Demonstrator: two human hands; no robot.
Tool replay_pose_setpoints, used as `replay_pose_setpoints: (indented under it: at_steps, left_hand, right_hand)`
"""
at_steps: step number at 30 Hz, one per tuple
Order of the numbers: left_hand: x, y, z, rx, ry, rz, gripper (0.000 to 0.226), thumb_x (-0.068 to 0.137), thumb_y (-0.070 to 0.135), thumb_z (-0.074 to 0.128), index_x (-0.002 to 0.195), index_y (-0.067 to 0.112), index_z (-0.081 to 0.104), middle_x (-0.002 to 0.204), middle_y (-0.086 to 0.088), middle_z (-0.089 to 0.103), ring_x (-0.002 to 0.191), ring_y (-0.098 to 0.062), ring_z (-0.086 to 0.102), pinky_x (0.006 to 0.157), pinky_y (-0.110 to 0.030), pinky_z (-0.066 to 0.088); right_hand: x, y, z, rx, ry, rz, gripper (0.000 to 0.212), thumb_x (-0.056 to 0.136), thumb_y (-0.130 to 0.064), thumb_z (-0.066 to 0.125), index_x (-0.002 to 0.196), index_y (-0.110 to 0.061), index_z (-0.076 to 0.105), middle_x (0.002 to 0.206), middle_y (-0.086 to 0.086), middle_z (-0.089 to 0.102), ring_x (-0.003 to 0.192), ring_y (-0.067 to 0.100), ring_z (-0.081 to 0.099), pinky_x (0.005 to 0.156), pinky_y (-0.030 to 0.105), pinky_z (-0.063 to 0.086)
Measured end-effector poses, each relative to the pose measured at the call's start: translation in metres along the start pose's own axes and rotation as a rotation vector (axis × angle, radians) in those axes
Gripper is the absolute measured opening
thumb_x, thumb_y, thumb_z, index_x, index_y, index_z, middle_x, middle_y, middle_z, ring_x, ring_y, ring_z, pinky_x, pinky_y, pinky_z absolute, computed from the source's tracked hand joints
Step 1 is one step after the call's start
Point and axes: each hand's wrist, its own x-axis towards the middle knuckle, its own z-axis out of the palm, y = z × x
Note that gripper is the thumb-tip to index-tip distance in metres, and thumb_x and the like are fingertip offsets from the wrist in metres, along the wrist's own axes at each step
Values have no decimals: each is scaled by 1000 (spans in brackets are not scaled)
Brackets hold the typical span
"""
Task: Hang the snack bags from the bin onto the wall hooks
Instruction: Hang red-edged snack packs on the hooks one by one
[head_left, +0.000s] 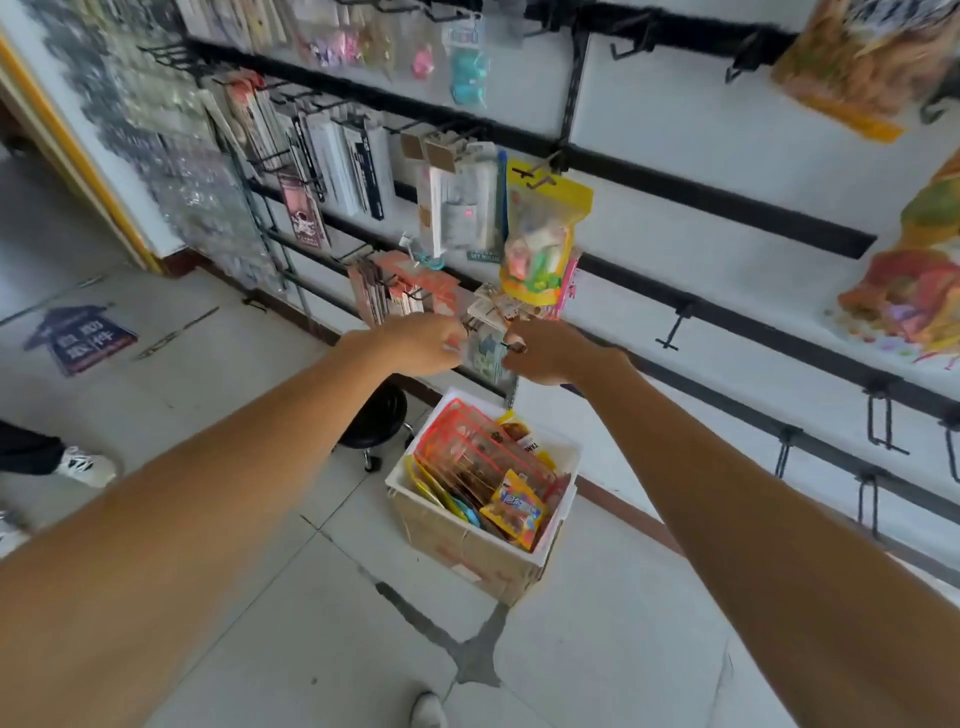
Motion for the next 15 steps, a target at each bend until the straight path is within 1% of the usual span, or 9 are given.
replay_pose_setpoints:
  at_steps: [1, 3, 7, 9, 11, 13, 15]
  left_hand:
    - [8, -9, 8, -19, -14, -4, 41, 98, 27, 48, 139, 22, 47, 146, -3, 46, 136, -26, 42, 111, -43, 33]
    - [20, -24, 27, -56, -56, -12, 48, 99, 29, 48, 146, 22, 40, 152, -3, 40, 137, -25, 40, 111, -43, 34]
    - [44, -49, 70, -70, -145, -40, 47, 100, 33, 48, 145, 24, 41, 148, -2, 44, 133, -25, 44, 108, -42, 37]
    - [57, -62, 95, -85, -187, -52, 45, 100, 36, 48, 143, 26, 43, 147, 1, 45, 132, -24, 45, 109, -46, 36]
    - [70, -74, 121, -117, -235, -80, 43, 98, 39, 48, 141, 29, 45, 145, 2, 48, 128, -23, 47, 109, -49, 35]
    - [84, -82, 146, -150, -253, -116, 42, 99, 36, 48, 140, 26, 46, 140, -1, 51, 125, -24, 50, 107, -47, 37]
    - [99, -90, 170, -178, -248, -141, 42, 99, 31, 48, 140, 21, 48, 139, -3, 52, 125, -23, 51, 105, -43, 41]
  right_hand:
    - [8, -1, 11, 7, -24, 0, 43, 96, -37, 50, 134, -18, 48, 138, 9, 53, 124, 30, 50, 98, 39, 44]
    - [22, -1, 34, 23, -90, 9, 44, 96, -38, 51, 134, -17, 49, 136, 9, 53, 122, 30, 51, 99, 41, 44]
    - [49, 11, 79, 62, -193, 30, 47, 97, -41, 50, 138, -19, 45, 142, 8, 49, 127, 29, 48, 103, 42, 42]
    - [64, 19, 101, 60, -245, 27, 46, 98, -38, 48, 140, -18, 44, 145, 8, 46, 132, 28, 44, 107, 41, 39]
    - [81, 29, 126, 56, -286, 16, 47, 99, -37, 47, 142, -18, 42, 147, 7, 44, 135, 28, 42, 107, 39, 36]
    - [100, 40, 153, 42, -328, -1, 47, 98, -37, 46, 141, -18, 43, 145, 8, 47, 131, 28, 45, 104, 39, 39]
    - [122, 52, 181, 31, -377, -12, 48, 98, -39, 44, 141, -18, 43, 142, 7, 50, 126, 28, 49, 102, 40, 43]
